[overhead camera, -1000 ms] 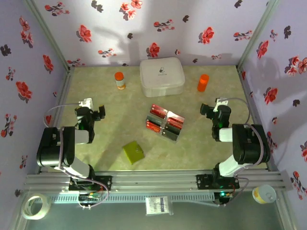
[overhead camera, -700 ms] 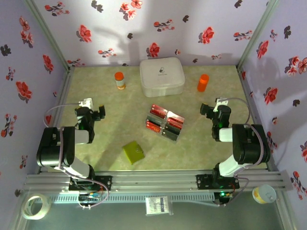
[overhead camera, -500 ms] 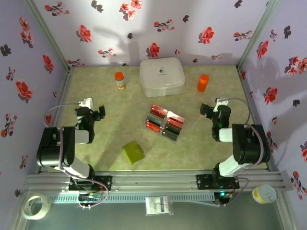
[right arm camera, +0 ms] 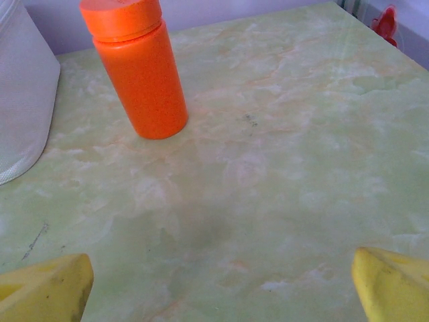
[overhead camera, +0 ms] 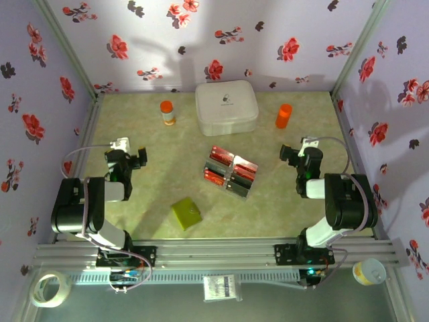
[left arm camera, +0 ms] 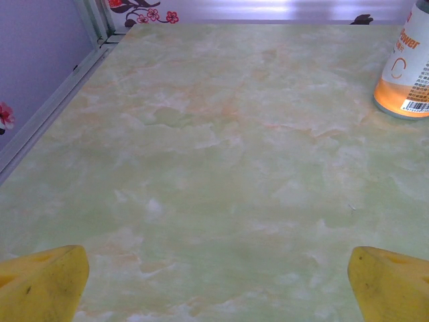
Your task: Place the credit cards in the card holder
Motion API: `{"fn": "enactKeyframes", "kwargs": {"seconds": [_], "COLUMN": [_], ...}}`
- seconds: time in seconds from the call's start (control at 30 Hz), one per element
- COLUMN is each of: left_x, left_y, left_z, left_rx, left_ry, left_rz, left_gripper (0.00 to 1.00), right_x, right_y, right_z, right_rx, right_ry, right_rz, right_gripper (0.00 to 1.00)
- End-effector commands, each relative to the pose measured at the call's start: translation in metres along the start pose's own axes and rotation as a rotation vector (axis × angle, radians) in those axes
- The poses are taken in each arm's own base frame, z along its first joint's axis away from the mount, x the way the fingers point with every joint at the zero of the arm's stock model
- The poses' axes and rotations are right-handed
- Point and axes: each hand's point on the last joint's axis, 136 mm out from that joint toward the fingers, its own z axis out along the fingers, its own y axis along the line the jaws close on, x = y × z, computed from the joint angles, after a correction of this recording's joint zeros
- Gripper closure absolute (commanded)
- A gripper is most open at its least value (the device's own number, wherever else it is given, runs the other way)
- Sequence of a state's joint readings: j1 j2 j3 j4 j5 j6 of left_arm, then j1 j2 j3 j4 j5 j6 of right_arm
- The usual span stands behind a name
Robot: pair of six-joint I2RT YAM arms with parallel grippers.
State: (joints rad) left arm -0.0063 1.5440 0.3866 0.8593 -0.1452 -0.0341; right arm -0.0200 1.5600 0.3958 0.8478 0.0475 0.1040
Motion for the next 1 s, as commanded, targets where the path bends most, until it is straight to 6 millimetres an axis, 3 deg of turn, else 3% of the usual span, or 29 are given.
{"fn": "enactKeyframes", "kwargs": {"seconds": [0.0,0.13,0.27,0.37,0.43,0.5,0.63,0.7,0.83,0.97], "left_x": [-0.01,-0.013,-0.025,-0.036,-0.047,-0.064,-0.094,-0.105,-0.114,-0.112], "left_y": [0.002,0.003,0.006,0.012,0.018,0.024,0.026,0.02,-0.004,-0.022], "left_z": [0.002,-0.001,-0.007,-0.011,-0.017,-0.025,-0.044,-0.054,-0.073,-0.086], "left_rx": [-0.007,-0.006,-0.023,-0.052,-0.085,-0.113,-0.12,-0.106,-0.044,-0.001], "left_ry": [-0.029,-0.044,-0.028,-0.013,-0.01,-0.018,0.022,0.049,0.089,0.112], "left_rz": [0.002,0.0,0.002,-0.024,-0.038,-0.074,-0.224,-0.296,-0.333,-0.359], "left_gripper": [0.0,0.0,0.0,0.0,0.0,0.0,0.0,0.0,0.0,0.0], "right_x": [-0.007,-0.021,-0.052,-0.085,-0.097,-0.111,-0.132,-0.127,-0.091,-0.035], "right_y": [0.0,-0.004,-0.002,-0.009,-0.03,-0.028,0.027,0.064,0.142,0.198], "right_z": [0.001,-0.007,-0.019,-0.034,-0.046,-0.049,-0.056,-0.064,-0.098,-0.142], "right_rx": [-0.005,0.031,0.04,0.09,0.189,0.119,-0.174,-0.307,-0.481,-0.575], "right_ry": [-0.021,-0.017,0.001,-0.042,-0.044,-0.036,0.067,0.152,0.302,0.445], "right_rz": [-0.009,0.004,0.027,0.174,0.391,0.493,0.486,0.465,0.326,0.192], "right_gripper": [0.01,0.01,0.01,0.01,0.01,0.01,0.01,0.01,0.07,0.1]}}
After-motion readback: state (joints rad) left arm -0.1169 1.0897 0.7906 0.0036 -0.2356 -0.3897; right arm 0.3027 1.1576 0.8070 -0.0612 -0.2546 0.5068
